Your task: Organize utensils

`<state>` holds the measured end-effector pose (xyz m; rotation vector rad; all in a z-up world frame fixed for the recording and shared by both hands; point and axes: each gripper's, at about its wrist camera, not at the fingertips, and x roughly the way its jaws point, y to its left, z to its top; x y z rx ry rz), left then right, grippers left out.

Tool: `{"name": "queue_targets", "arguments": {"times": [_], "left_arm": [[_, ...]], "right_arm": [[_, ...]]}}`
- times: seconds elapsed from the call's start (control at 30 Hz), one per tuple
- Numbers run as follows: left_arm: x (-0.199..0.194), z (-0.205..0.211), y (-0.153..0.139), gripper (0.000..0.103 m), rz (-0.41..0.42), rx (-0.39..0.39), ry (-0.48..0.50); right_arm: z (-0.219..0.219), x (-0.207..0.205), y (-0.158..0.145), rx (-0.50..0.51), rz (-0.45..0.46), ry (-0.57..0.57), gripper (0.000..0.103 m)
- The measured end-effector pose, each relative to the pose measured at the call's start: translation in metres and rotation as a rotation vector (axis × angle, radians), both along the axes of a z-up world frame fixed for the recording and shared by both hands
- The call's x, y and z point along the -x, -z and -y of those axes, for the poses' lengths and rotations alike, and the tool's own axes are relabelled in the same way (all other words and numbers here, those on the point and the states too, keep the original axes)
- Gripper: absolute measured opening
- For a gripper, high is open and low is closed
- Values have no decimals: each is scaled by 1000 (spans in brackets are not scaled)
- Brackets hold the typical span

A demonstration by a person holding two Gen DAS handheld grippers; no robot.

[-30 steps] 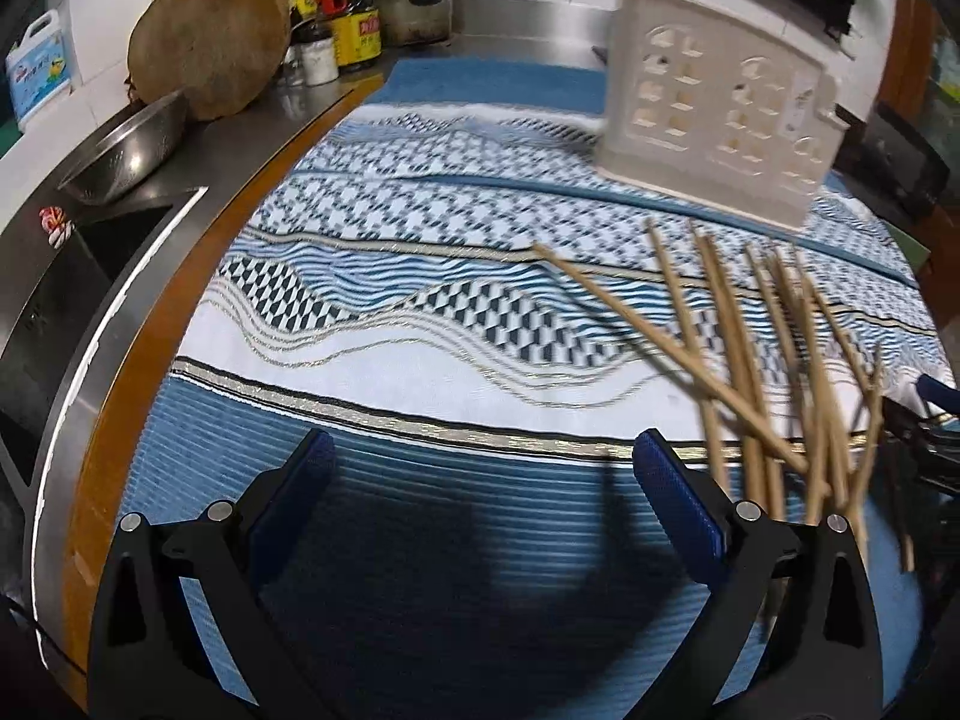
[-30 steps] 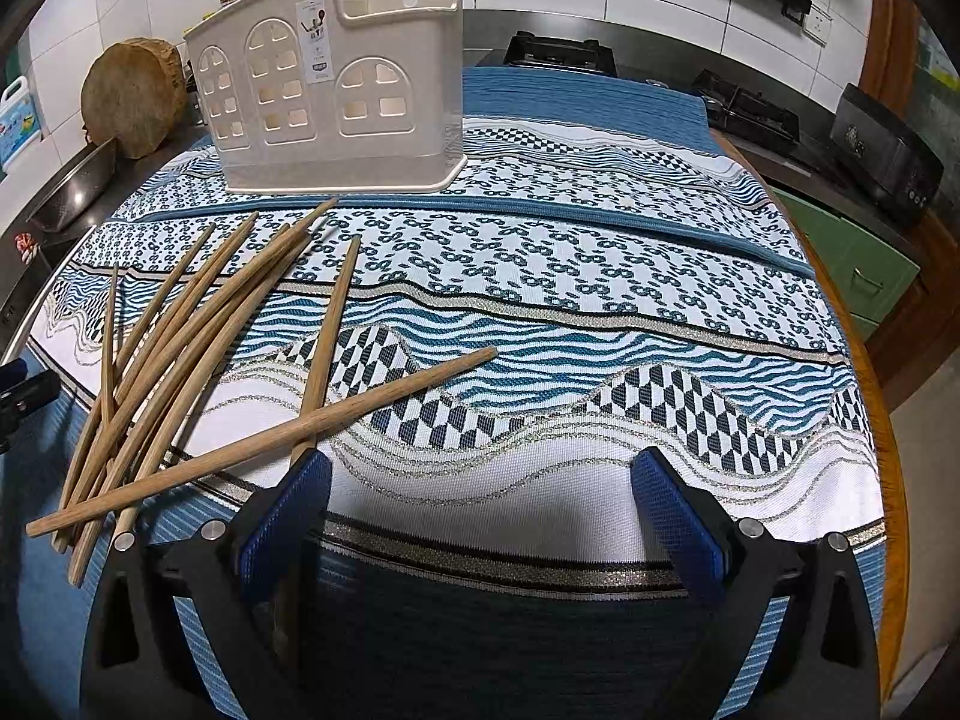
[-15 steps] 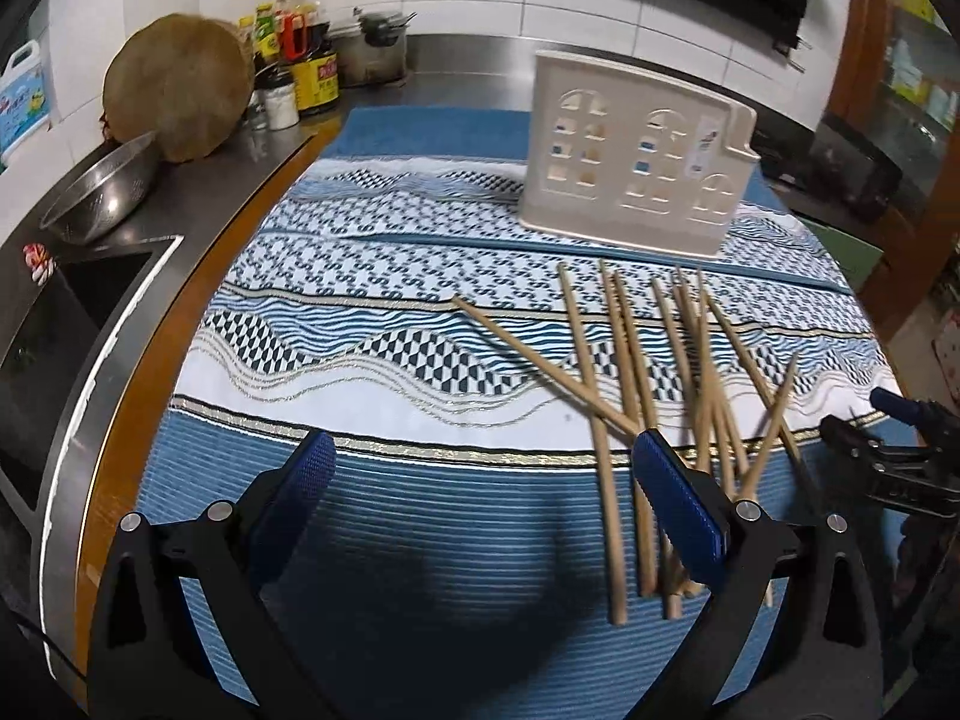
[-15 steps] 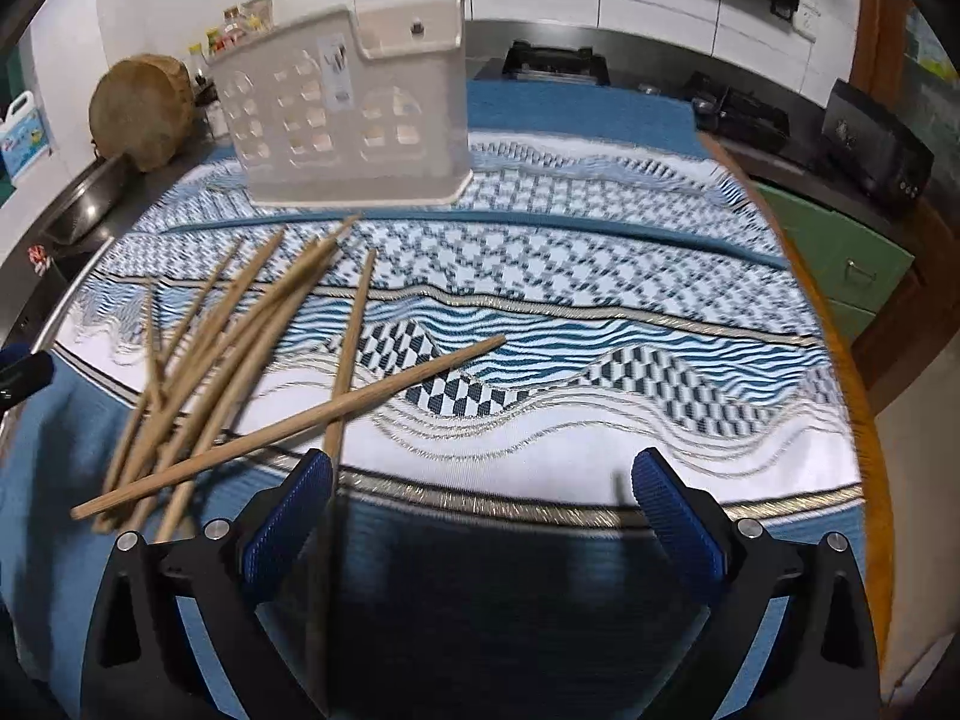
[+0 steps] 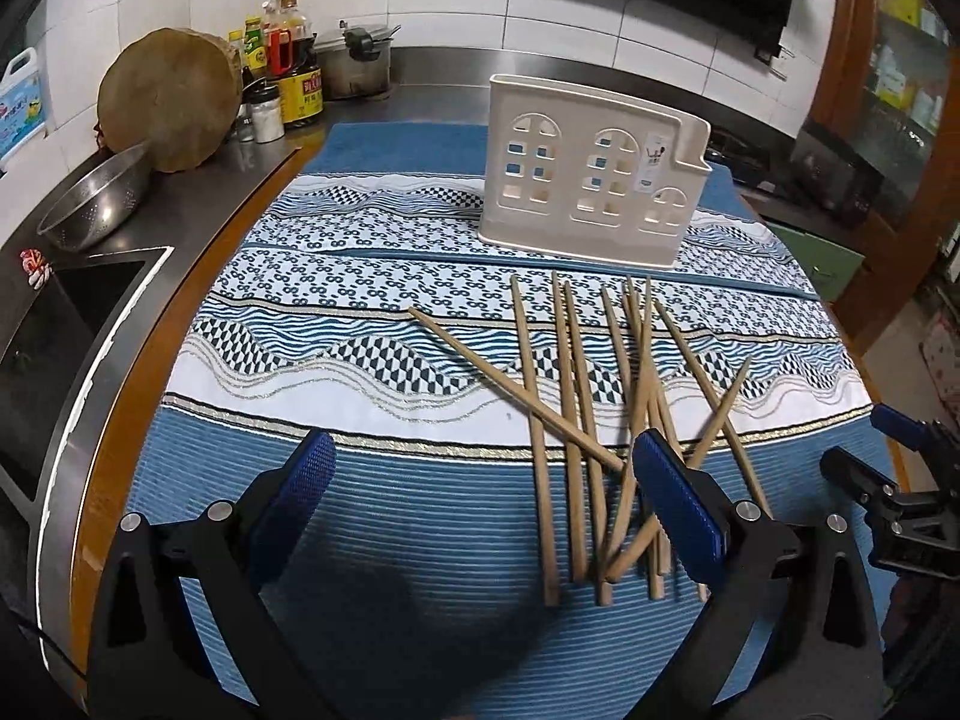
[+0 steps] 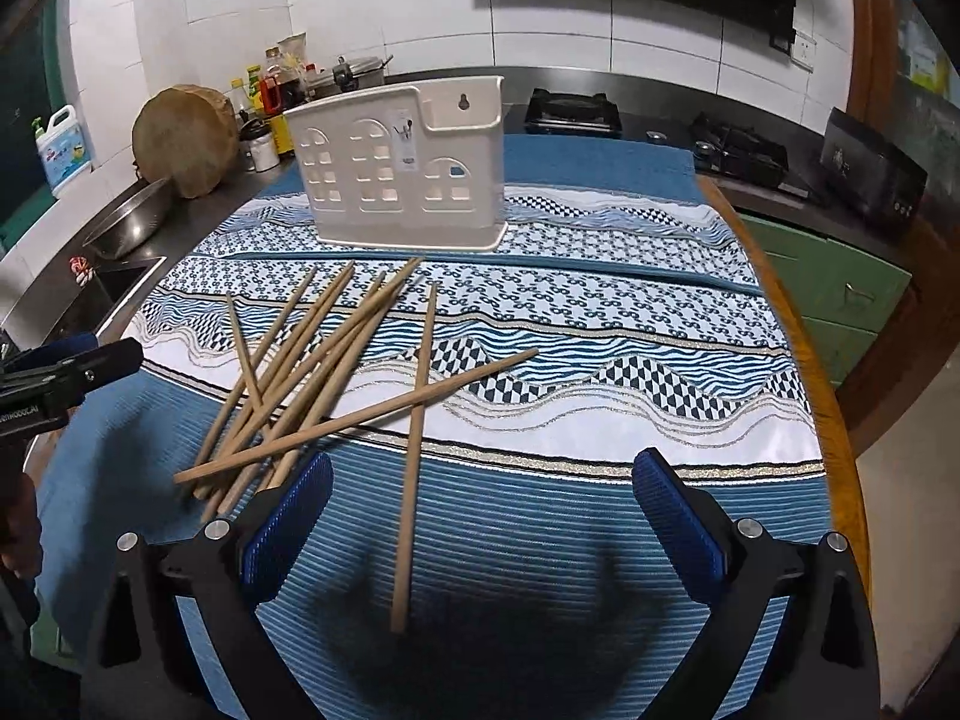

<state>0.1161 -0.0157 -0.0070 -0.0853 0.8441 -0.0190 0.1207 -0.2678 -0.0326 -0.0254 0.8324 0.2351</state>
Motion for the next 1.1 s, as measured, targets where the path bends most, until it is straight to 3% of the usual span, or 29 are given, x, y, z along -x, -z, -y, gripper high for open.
{"name": "queue_targets", "arguments": {"times": [1.1], "left_arm": [[7,11,0,98,0,-3,19]], "right_arm": [[-6,7,-7,-30,15,-22,97]]}}
